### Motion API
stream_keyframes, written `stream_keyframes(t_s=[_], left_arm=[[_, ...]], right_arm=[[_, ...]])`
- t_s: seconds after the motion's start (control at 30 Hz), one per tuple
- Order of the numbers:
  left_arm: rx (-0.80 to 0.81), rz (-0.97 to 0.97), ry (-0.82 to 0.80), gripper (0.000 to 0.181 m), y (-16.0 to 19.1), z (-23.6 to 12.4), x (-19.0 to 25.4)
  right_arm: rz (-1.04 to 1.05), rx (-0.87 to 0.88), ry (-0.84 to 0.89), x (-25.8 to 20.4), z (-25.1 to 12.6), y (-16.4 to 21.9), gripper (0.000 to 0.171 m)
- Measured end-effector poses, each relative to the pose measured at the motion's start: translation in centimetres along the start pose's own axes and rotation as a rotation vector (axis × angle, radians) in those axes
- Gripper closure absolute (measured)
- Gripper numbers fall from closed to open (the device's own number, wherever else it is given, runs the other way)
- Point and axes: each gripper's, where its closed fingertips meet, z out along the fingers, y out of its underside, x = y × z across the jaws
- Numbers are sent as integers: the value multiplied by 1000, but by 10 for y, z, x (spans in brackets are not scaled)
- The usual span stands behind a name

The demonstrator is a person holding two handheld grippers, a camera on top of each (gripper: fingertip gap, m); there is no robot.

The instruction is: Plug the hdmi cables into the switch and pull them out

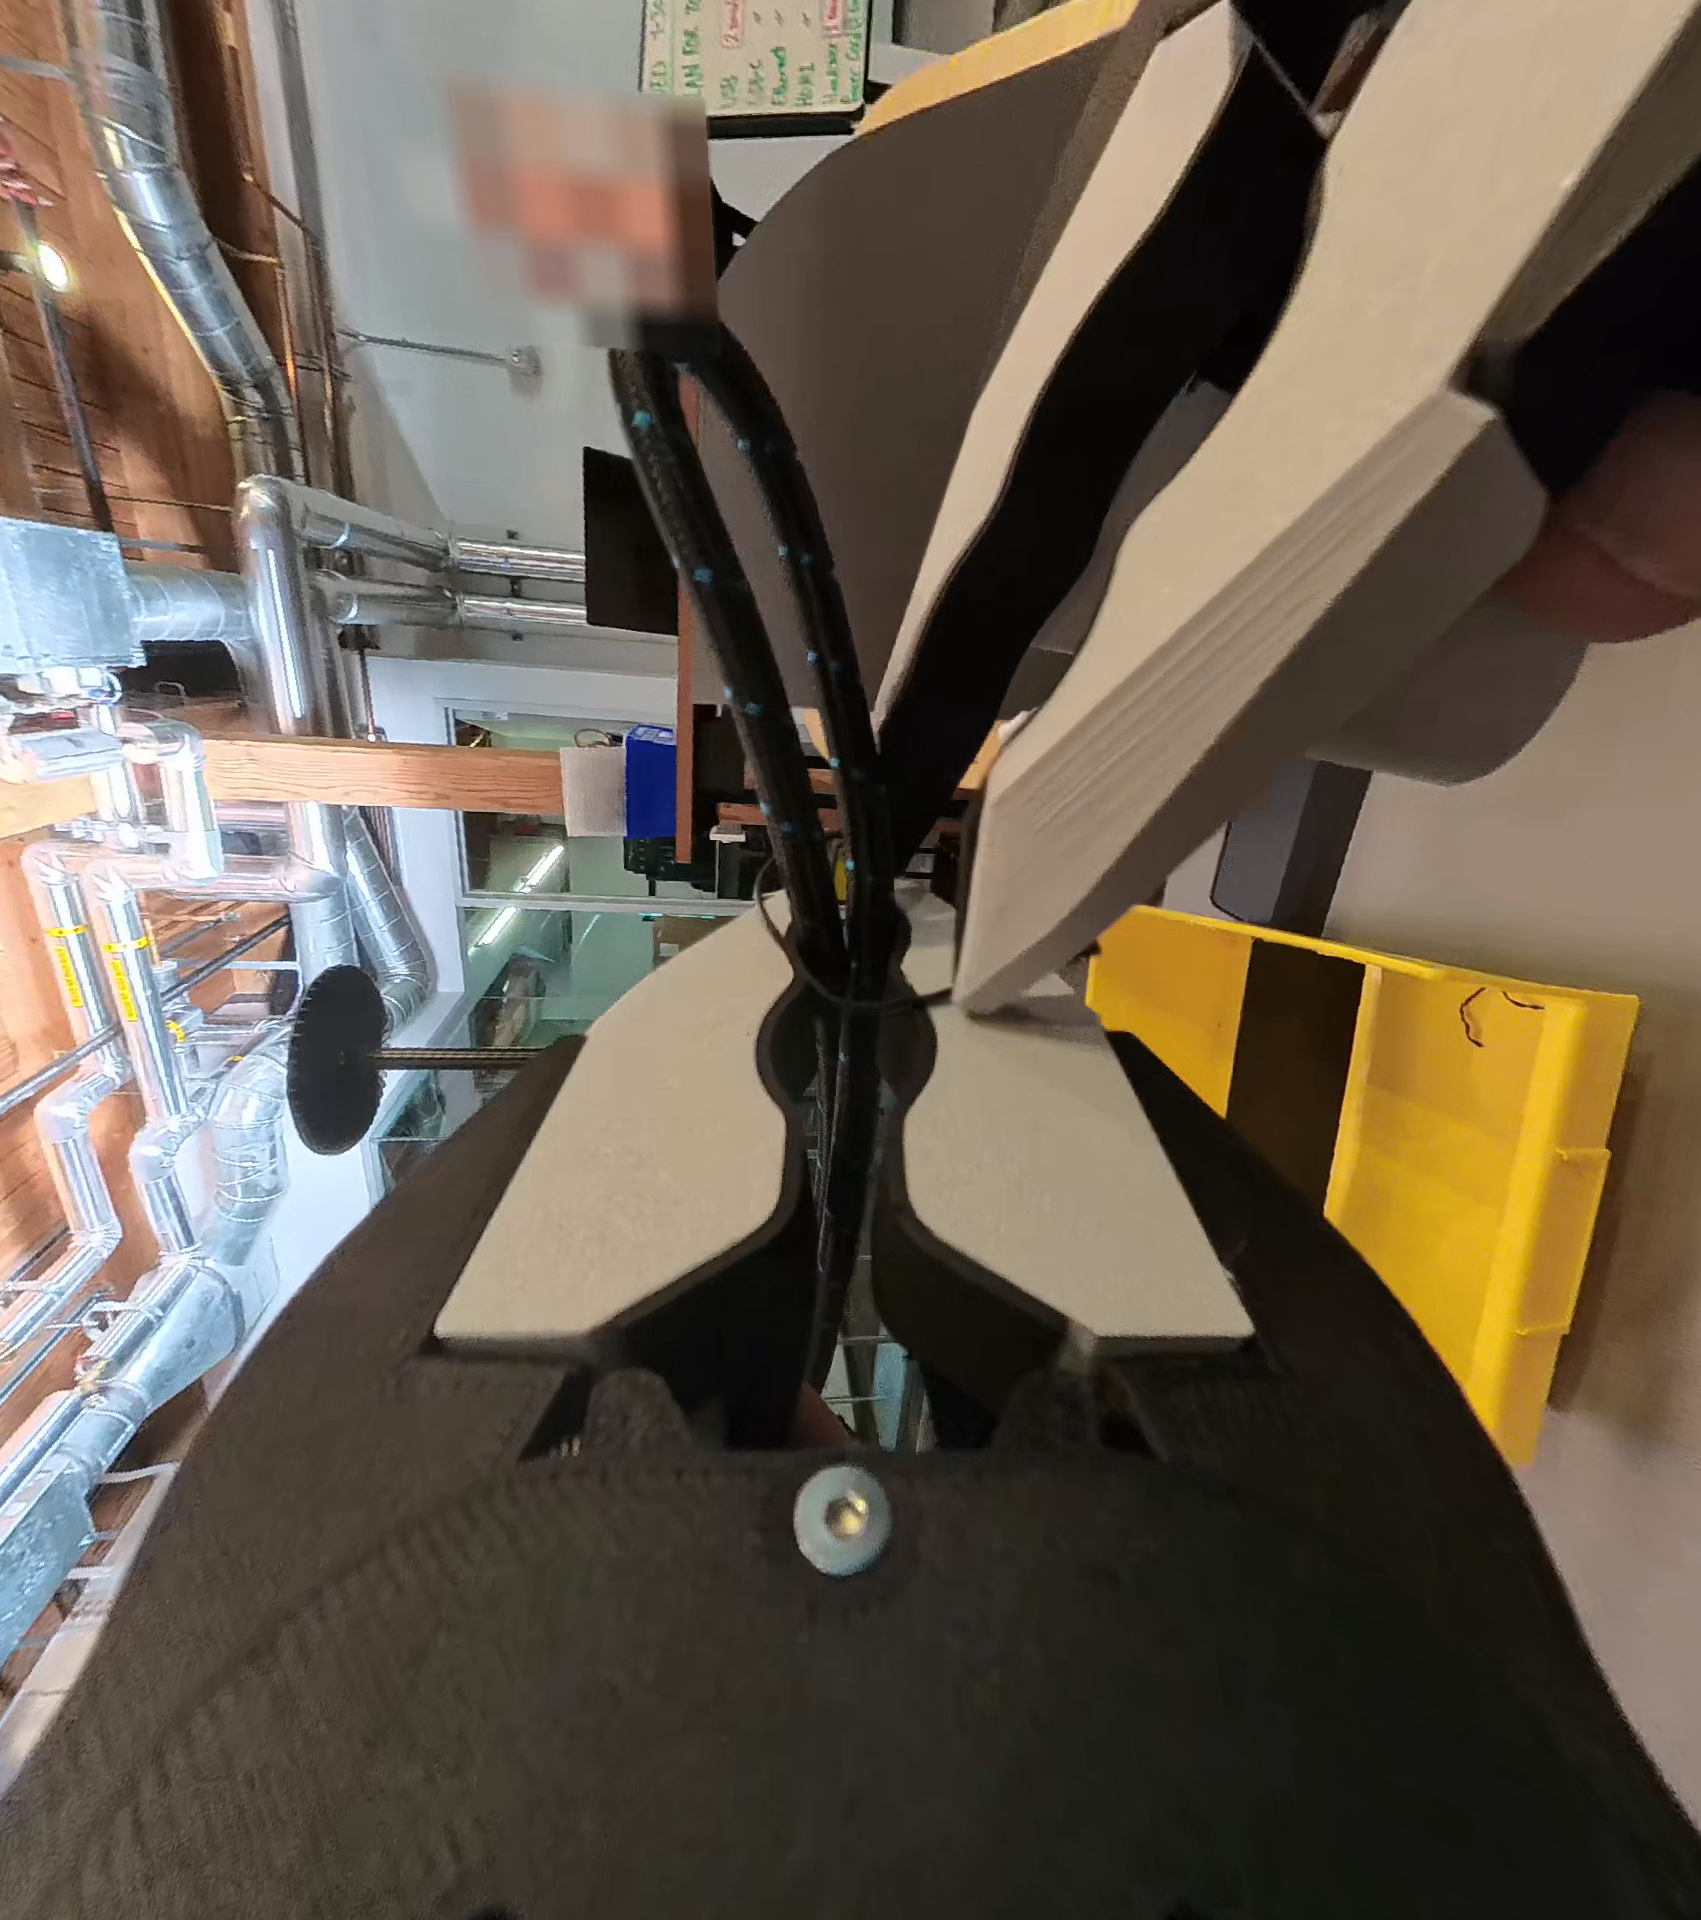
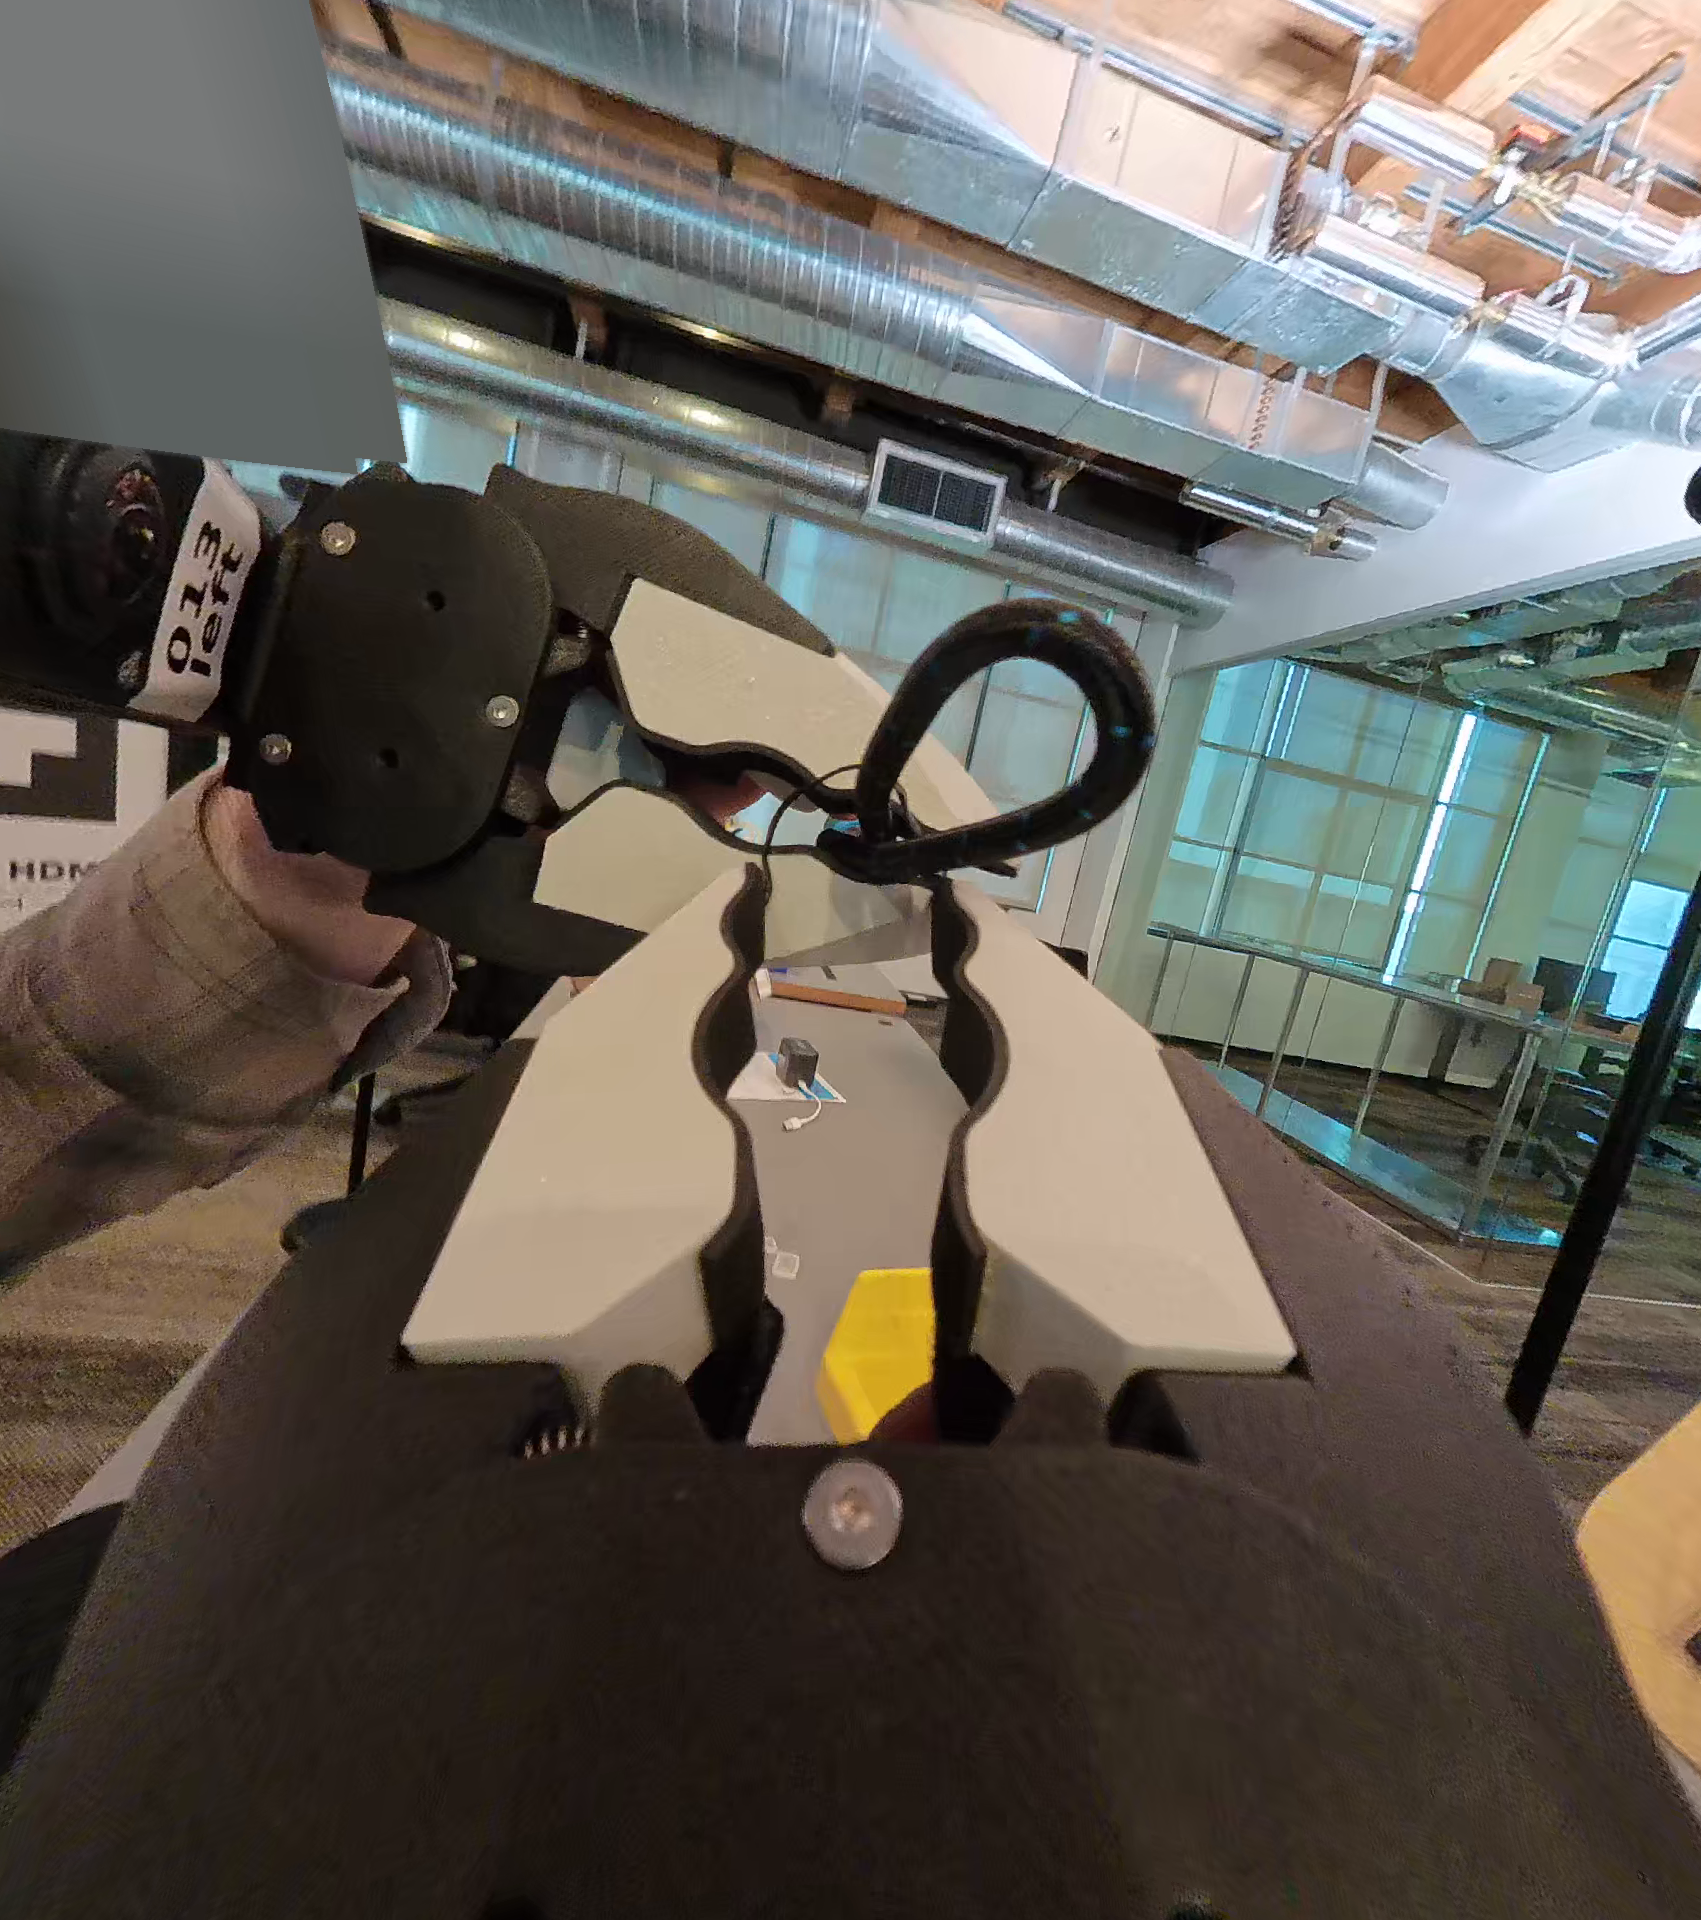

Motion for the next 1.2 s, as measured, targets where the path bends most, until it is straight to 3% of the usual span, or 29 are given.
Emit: stream_keyframes(t_s=[0.03,0.27,0.63,0.73,0.87,1.03,1.2], left_arm=[[0,-1,12,175,-1,1,1],[-1,5,61,175,-13,7,1],[17,-34,100,175,-33,17,1],[-6,-43,139,175,-32,19,3],[-12,-48,177,175,-34,22,5],[1,-52,238,175,-37,23,10],[53,-71,360,175,-49,19,22]], right_arm=[[13,11,5,2,-1,-1,144],[26,60,66,13,-12,-5,171],[-25,45,105,22,-31,-16,171],[-77,15,159,32,-38,-19,148],[-113,-15,178,33,-41,-15,145],[-105,-1,168,36,-43,-16,114],[-163,30,119,32,-48,-20,122]])
